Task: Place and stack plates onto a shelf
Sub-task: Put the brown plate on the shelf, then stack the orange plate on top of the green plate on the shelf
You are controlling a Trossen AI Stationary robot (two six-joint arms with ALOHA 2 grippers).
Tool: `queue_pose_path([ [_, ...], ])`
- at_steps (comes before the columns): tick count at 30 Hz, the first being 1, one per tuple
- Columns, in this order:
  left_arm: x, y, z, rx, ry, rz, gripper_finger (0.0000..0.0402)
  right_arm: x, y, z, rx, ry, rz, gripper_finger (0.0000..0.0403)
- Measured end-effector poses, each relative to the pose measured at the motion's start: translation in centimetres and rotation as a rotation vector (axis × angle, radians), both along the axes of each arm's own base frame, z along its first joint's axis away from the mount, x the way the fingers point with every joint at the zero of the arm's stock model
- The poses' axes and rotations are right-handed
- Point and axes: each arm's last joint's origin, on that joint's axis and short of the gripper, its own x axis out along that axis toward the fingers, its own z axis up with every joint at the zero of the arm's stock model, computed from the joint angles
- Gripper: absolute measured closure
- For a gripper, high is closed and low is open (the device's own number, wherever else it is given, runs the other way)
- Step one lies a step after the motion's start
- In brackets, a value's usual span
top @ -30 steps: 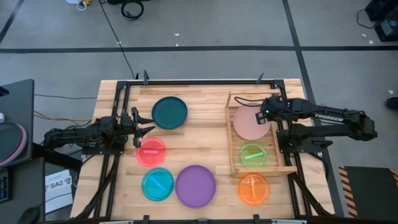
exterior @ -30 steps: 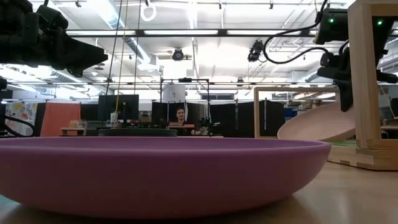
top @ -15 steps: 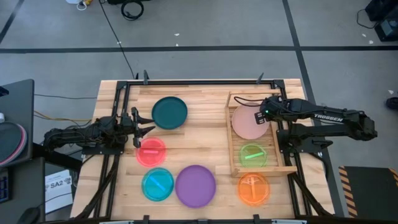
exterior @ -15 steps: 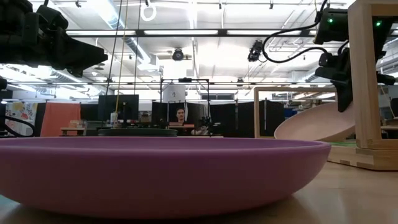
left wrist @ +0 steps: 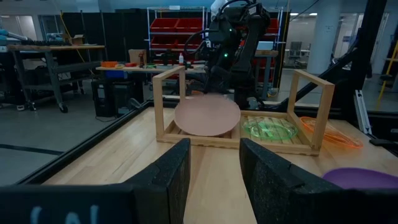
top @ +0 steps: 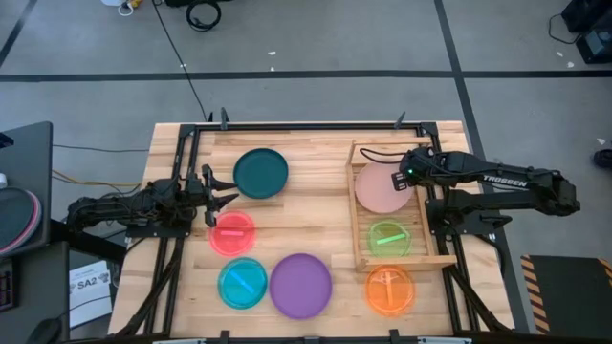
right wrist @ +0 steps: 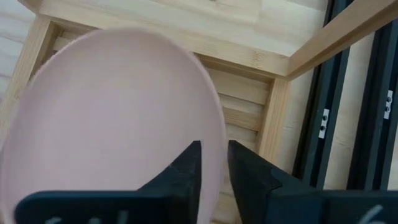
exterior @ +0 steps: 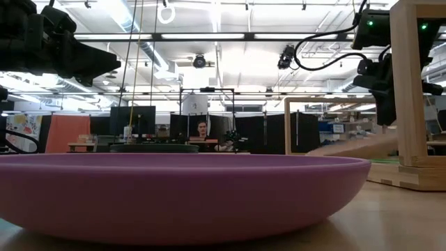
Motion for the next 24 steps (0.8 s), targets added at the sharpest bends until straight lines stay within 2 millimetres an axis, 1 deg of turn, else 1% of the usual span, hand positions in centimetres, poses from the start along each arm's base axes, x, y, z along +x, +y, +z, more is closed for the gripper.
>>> queue_pose_path([
  [16,0.0,0.0,0.0,0.0,0.0,0.0,0.0257,-0.12,0.05,-0.04,0.002,0.025,0.023,0.0185],
  [21,0.0,0.0,0.0,0.0,0.0,0.0,0.0257,-0.11,0.05,-0.04,0.002,0.024,0.023,0.0155],
  [24,0.0,0.0,0.0,0.0,0.0,0.0,0.0257,-0.11,0.05,-0.04,0.003,0.024,0.023,0.0143],
])
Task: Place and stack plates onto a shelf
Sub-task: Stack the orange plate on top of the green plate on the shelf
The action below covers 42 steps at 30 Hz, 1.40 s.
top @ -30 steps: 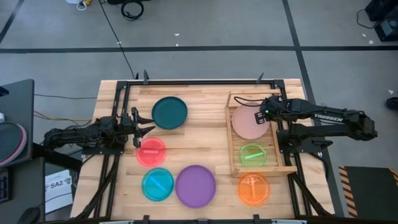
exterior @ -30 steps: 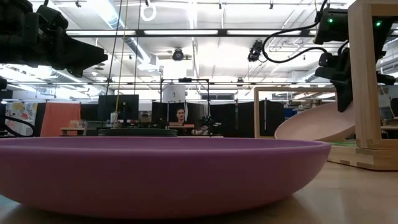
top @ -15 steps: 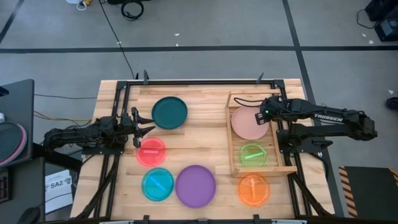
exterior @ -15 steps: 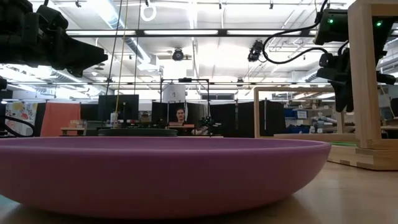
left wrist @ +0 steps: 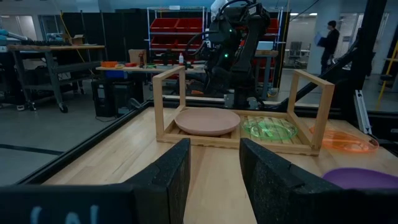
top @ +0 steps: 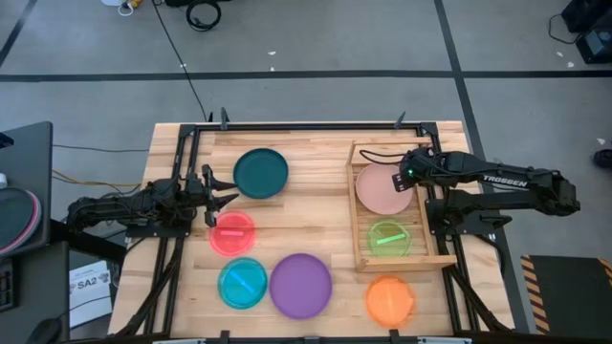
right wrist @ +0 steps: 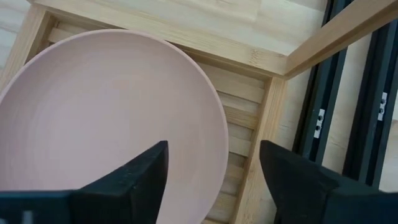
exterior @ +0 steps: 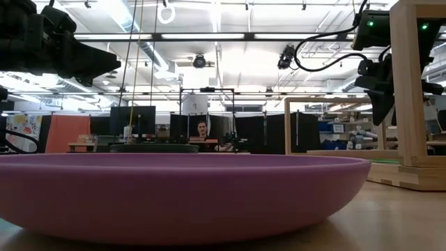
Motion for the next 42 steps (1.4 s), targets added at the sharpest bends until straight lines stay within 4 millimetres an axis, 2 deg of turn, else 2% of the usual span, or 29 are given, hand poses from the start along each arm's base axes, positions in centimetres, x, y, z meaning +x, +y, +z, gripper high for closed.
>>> queue_pose_path([
  [11,0.0,0.0,0.0,0.0,0.0,0.0,0.0257,0.1,0.0,0.0,-0.009,0.027,0.07,0.0141],
  [23,0.0,0.0,0.0,0.0,0.0,0.0,0.0257,0.3,0.2,0.2,0.055,0.015,0.182,0.014],
  [27,0.0,0.0,0.0,0.001,0.0,0.0,0.0257,0.7,0.1,2.0,0.029,-0.034,0.216,0.0141],
  [32,0.0,0.0,0.0,0.0,0.0,0.0,0.0257,1.6,0.3,5.5,-0.009,-0.151,0.277,0.0141],
  [42,0.0,0.0,0.0,0.0,0.0,0.0,0.0257,3.5,3.8,11.7,-0.037,-0.484,0.509,0.0141],
])
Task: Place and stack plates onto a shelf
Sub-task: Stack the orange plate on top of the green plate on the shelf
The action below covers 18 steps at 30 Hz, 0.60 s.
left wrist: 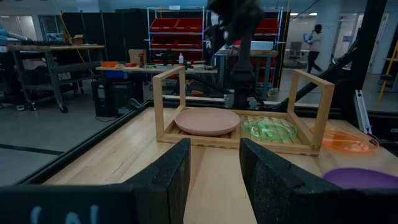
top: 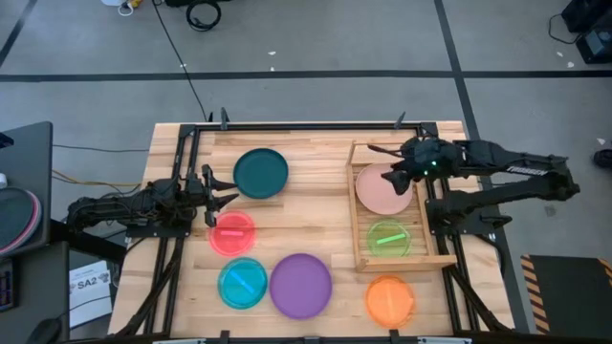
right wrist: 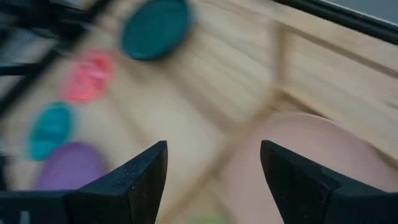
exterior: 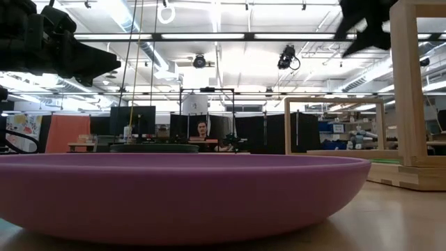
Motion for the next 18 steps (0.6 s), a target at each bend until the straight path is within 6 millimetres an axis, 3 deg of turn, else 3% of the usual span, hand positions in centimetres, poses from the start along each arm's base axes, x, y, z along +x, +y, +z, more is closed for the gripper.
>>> queue_pose_path([
  [4,0.0,0.0,0.0,0.0,0.0,0.0,0.0257,1.4,2.4,1.3,0.026,-0.133,0.128,0.0142],
  [10,0.0,0.0,0.0,0.0,0.0,0.0,0.0257,3.9,7.0,1.5,0.06,-0.25,0.309,0.0143],
  [18,0.0,0.0,0.0,0.0,0.0,0.0,0.0257,4.8,13.1,1.5,0.088,-0.207,0.397,0.0143],
])
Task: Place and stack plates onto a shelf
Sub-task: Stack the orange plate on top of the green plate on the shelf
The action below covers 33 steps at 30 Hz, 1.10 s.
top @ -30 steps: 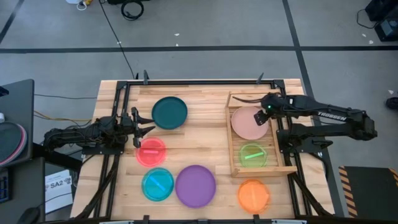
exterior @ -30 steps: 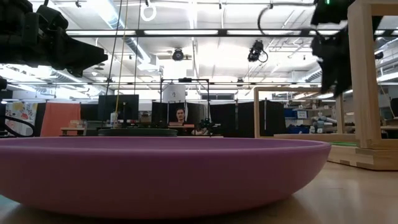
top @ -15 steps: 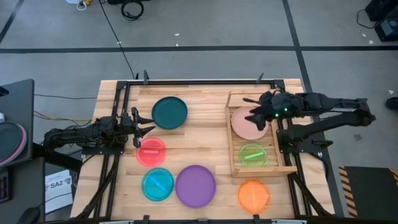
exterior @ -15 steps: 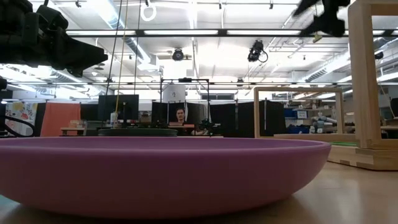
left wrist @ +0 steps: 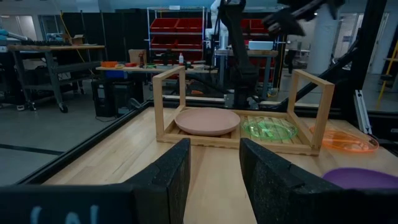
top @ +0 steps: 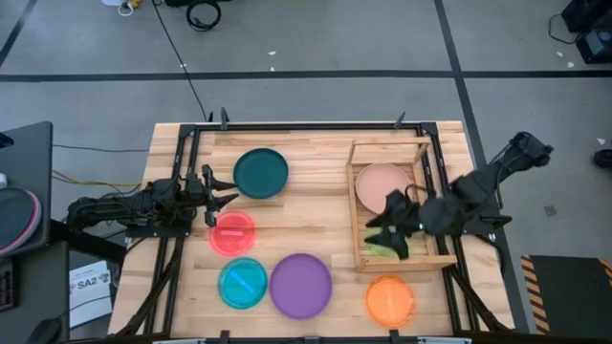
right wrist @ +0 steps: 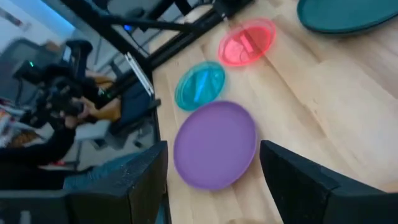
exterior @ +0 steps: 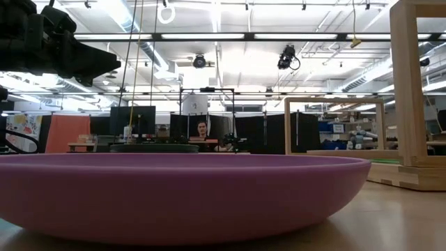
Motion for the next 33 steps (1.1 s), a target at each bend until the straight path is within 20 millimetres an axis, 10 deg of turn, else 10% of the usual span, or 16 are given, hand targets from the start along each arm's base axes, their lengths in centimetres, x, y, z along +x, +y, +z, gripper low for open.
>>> queue_pose_path([
  [11,0.0,0.0,0.0,0.0,0.0,0.0,0.0257,0.6,7.7,2.8,-0.04,0.23,0.034,0.0143],
  [21,0.0,0.0,0.0,0.0,0.0,0.0,0.0257,0.3,13.1,-0.3,0.056,0.529,-0.139,0.0142],
  [33,0.0,0.0,0.0,0.0,0.0,0.0,0.0257,-3.0,15.1,-4.2,0.049,0.98,-0.408,0.0144],
])
